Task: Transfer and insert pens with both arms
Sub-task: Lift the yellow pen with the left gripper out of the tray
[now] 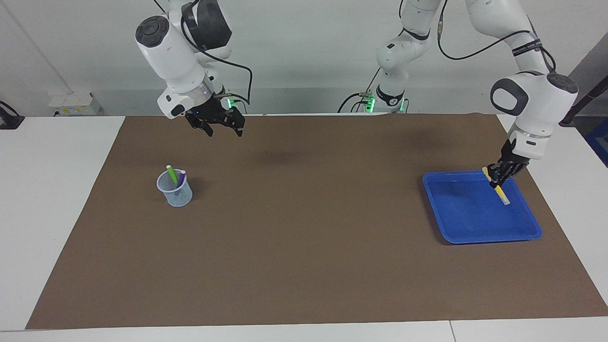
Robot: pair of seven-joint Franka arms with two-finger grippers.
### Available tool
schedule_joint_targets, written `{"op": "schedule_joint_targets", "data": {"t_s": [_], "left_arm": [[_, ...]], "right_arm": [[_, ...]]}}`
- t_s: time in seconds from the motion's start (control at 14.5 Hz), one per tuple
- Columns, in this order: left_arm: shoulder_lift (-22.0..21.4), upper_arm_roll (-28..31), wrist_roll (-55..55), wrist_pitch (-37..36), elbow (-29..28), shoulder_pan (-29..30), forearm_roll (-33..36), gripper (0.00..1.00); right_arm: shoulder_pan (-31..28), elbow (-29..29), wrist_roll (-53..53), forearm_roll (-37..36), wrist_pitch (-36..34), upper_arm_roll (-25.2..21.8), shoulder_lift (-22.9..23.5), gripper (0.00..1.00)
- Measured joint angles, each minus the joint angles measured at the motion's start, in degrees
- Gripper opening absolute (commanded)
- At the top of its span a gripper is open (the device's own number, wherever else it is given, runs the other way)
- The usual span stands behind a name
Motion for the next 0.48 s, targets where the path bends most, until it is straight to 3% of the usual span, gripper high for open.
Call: {"op": "schedule_joint_targets", "data": {"t_s": [0.48], "left_arm": [[-2.8, -0.5, -24.0, -1.9, 0.0, -1.8, 0.0, 0.0]], "right_arm": [[0.0, 0.0, 0.0, 0.0, 0.0, 0.0, 0.0, 1.0]]}}
